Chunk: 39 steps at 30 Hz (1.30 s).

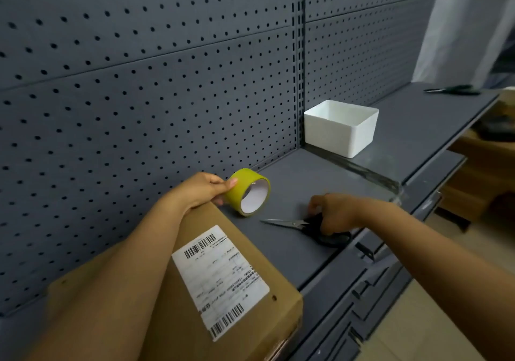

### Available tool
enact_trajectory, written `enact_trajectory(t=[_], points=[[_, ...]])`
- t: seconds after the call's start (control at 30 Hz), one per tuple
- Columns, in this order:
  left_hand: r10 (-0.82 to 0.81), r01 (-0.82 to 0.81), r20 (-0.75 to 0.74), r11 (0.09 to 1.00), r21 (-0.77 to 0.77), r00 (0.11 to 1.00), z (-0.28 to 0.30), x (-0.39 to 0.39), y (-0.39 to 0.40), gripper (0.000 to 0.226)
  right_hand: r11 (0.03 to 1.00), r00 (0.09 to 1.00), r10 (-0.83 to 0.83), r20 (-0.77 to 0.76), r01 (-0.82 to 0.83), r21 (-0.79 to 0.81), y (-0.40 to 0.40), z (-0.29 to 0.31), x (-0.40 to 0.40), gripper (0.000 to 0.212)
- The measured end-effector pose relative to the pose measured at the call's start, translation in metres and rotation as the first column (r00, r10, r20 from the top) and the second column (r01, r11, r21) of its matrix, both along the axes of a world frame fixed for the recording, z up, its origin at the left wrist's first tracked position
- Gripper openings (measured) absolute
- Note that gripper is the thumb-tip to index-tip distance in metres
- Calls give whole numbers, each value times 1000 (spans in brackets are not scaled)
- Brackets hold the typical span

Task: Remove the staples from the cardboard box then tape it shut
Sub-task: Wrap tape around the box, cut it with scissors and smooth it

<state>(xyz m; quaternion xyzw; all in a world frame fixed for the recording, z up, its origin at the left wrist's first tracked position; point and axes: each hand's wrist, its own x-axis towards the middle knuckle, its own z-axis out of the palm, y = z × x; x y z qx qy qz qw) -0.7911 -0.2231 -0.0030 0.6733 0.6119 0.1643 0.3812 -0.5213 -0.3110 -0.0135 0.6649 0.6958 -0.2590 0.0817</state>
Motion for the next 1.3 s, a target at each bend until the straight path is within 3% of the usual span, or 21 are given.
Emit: enact_trajectory(t=[0.1, 0.27, 0.4, 0.47, 0.53, 0.6, 0.7, 0.87, 1.07, 1.3], points=[[-13, 13, 6, 999, -40, 1000, 0, 0, 1, 44, 1000, 1000, -20, 5, 20, 16, -12, -8, 1, 62], [-6, 15, 88, 995, -103, 996, 2, -1, 2, 44, 988, 999, -48, -10, 49, 150, -20, -13, -7, 49], [19, 2, 145, 990, -142, 989, 3, -3, 4, 39, 981, 986, 13, -168, 21, 195, -27, -7, -11, 36], [25, 3, 173, 987, -162, 985, 3, -5, 5, 36, 995, 925, 14, -380, 23, 94, -32, -2, -13, 29], [35, -1, 197, 985, -174, 980, 2, -6, 6, 35, 997, 784, -58, -619, 11, -79, -36, 0, -19, 28], [37, -6, 196, 987, -159, 980, 1, -7, 7, 28, 985, 679, -122, -724, -6, -172, -38, -2, -24, 31], [22, -2, 187, 994, -108, 982, 1, -4, 5, 8, 969, 653, -153, -741, -47, -241, -36, -5, -29, 36], [46, -34, 161, 996, -78, 986, 1, 1, 1, 20, 900, 576, -261, -774, -145, -412, -36, -6, -31, 33], [47, -40, 105, 997, -65, 993, 1, 0, 1, 42, 842, 423, -322, -847, -281, -460, -25, -11, -43, 61], [52, -46, 90, 996, -72, 995, 1, -1, 1, 48, 856, 363, -312, -878, -293, -426, -14, -17, -61, 60]])
